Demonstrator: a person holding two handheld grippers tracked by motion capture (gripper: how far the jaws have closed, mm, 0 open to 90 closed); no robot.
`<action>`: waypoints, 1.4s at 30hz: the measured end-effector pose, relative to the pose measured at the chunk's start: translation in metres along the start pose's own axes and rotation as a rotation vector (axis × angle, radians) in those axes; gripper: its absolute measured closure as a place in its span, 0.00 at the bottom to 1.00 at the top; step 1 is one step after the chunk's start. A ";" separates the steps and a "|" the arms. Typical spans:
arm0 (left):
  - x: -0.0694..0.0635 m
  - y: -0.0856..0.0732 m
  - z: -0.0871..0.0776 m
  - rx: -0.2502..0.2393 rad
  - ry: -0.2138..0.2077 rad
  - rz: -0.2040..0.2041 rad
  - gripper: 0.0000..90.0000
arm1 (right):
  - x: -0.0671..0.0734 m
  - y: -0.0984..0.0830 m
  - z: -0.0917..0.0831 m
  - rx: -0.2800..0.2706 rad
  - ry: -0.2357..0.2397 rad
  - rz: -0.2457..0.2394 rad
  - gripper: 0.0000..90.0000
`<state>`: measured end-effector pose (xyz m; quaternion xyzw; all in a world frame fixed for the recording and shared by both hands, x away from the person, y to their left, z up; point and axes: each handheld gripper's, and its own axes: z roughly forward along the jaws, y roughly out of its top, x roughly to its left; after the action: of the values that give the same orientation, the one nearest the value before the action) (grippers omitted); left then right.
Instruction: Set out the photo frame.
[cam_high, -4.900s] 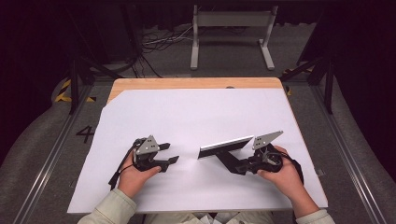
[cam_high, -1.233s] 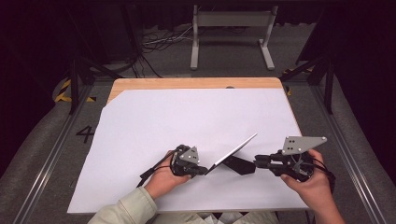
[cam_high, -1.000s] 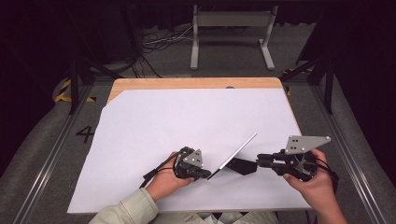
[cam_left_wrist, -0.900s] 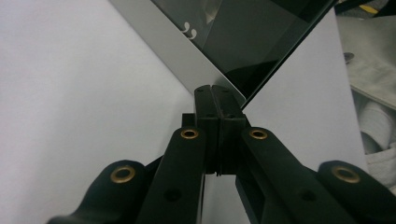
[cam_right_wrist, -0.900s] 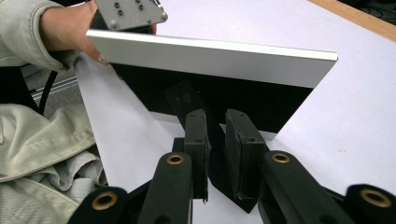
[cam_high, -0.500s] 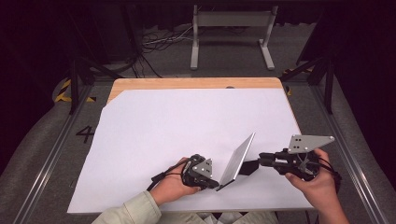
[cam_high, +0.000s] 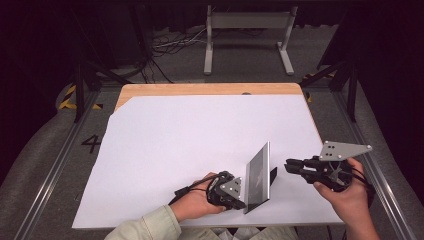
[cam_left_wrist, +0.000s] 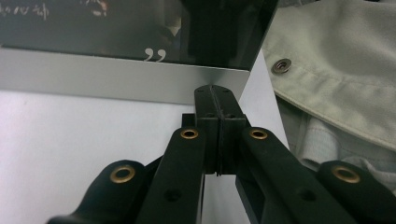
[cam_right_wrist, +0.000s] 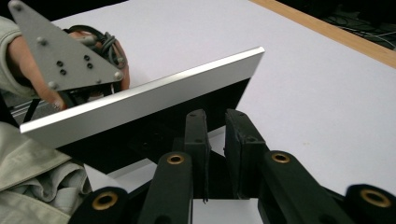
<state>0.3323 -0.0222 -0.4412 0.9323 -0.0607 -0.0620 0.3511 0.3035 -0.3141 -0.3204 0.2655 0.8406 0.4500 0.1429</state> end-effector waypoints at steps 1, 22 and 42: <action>0.000 0.001 0.001 0.000 -0.003 -0.001 1.00 | -0.001 0.000 -0.001 -0.003 -0.006 0.005 0.88; 0.005 0.028 0.025 0.015 -0.031 0.010 1.00 | -0.016 -0.011 -0.016 -0.008 -0.161 0.198 0.87; 0.005 0.042 0.035 -0.001 -0.032 0.005 1.00 | -0.020 -0.011 -0.017 0.004 -0.117 0.176 0.91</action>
<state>0.3292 -0.0769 -0.4401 0.9309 -0.0685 -0.0763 0.3505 0.3081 -0.3426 -0.3201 0.3645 0.8052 0.4427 0.1512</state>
